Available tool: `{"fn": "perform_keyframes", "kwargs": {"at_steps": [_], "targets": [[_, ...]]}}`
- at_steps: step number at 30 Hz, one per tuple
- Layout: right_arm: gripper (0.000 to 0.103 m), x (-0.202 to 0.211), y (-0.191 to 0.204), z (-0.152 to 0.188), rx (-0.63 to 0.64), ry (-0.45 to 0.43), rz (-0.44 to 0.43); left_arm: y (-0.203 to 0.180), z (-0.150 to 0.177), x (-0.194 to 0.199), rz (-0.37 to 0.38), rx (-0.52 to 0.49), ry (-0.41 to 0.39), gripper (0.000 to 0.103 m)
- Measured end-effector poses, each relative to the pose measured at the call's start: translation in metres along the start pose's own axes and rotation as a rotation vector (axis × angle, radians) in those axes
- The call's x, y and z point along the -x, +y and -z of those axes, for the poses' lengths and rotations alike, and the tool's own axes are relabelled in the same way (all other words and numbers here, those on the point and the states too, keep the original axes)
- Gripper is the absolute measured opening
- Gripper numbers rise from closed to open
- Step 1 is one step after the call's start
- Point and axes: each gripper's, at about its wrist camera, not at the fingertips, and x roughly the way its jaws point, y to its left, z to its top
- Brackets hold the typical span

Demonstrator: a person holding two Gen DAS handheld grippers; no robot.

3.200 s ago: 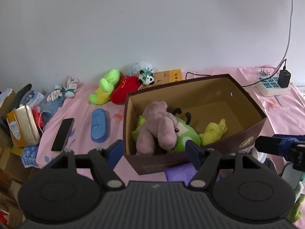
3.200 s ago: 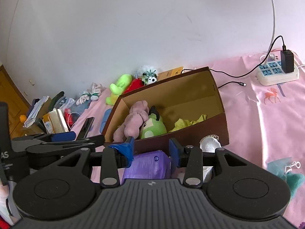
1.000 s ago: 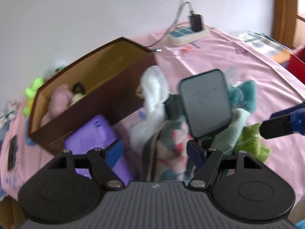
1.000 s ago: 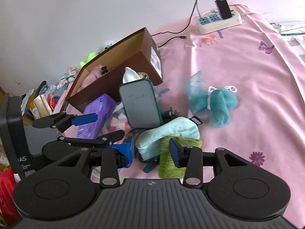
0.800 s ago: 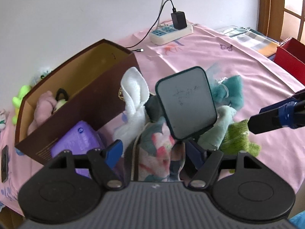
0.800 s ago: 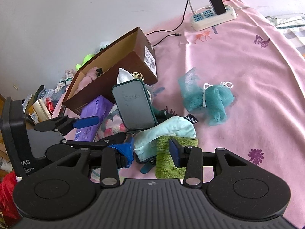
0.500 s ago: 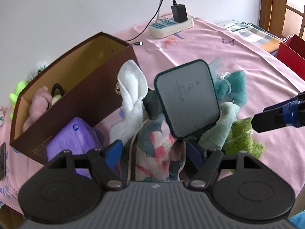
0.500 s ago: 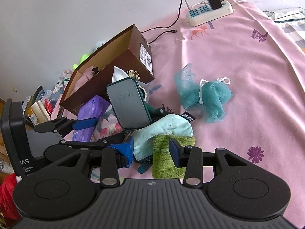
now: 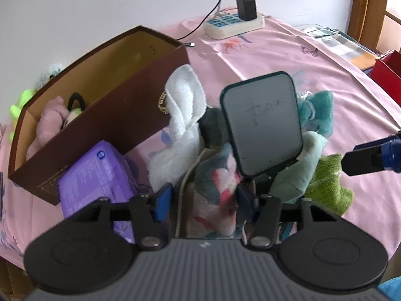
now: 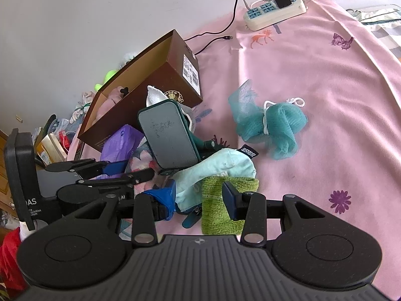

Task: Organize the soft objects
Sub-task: 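Reach the left tool to the floral cloth while the right tool reaches the green knit cloth, then close the left gripper on the floral cloth while the right gripper grasps the green knit cloth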

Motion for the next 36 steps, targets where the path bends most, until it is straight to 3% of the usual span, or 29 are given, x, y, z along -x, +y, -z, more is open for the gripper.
{"fn": "perform_keyframes", "kwargs": {"at_steps": [3, 4, 5, 7, 14, 23, 29, 32, 36], "targets": [[0.025, -0.001, -0.001, 0.0, -0.007, 0.0, -0.002, 0.003, -0.001, -0.001, 0.0, 0.015, 0.009, 0.036], [0.025, -0.001, -0.002, -0.001, -0.008, -0.001, -0.002, 0.003, -0.001, -0.001, 0.0, 0.019, 0.013, 0.023], [0.025, 0.0, -0.002, -0.001, -0.01, -0.002, -0.002, 0.004, -0.001, -0.001, -0.001, 0.024, 0.016, 0.018], [0.025, 0.0, -0.003, -0.002, -0.013, -0.003, -0.004, 0.005, -0.001, 0.001, 0.001, 0.034, 0.009, 0.015], [0.025, 0.001, -0.006, -0.003, -0.02, -0.007, -0.008, 0.013, 0.002, 0.022, 0.009, 0.084, -0.036, 0.012], [0.025, -0.003, -0.008, -0.007, -0.031, 0.014, -0.018, 0.056, 0.02, 0.066, 0.017, 0.291, -0.123, 0.011], [0.026, -0.007, -0.014, -0.014, -0.063, 0.02, -0.02, 0.079, 0.032, 0.099, -0.021, 0.364, -0.185, 0.011], [0.026, -0.009, -0.009, -0.014, 0.016, 0.053, -0.01, 0.092, 0.043, 0.118, -0.024, 0.412, -0.229, 0.011], [0.026, -0.02, 0.004, -0.003, 0.196, 0.106, 0.08, 0.107, 0.055, 0.139, -0.047, 0.47, -0.271, 0.011]]}}
